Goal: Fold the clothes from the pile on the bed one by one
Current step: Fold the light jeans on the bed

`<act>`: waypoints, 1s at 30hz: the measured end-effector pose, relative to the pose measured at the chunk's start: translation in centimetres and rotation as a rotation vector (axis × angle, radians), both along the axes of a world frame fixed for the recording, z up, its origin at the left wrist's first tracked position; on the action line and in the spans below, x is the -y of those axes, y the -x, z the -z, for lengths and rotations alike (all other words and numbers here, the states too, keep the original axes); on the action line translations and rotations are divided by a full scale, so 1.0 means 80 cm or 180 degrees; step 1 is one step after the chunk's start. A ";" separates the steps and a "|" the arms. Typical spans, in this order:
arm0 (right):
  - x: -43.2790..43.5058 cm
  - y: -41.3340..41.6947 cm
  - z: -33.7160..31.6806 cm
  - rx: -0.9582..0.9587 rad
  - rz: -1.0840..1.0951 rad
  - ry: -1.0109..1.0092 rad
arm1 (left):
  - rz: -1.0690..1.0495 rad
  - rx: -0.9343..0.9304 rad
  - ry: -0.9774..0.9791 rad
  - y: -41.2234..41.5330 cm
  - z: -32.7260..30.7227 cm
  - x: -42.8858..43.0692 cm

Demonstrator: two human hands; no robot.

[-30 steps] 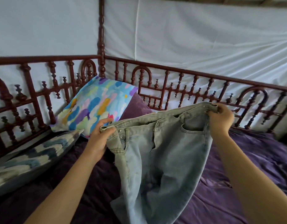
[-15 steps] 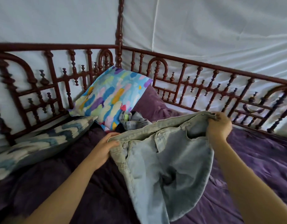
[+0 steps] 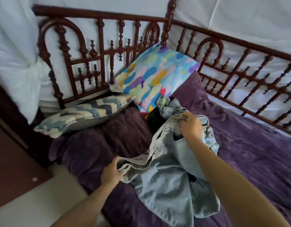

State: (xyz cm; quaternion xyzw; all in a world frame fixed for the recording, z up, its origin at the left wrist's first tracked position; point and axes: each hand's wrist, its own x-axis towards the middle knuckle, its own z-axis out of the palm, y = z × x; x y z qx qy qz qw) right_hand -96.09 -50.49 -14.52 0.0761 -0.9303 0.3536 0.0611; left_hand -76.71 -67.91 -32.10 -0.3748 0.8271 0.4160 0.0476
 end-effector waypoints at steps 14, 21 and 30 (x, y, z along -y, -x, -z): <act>0.101 0.075 -0.057 0.0664 -0.0999 0.1262 | -0.2963 -0.2236 -0.0794 0.019 -0.101 0.166; 0.083 0.030 0.076 0.1713 -0.1046 0.0267 | -0.2146 -0.0113 0.0548 -0.005 -0.046 0.165; -0.107 -0.086 0.213 0.2598 0.0429 -0.0643 | 0.0607 -0.0210 0.0744 0.092 -0.011 0.022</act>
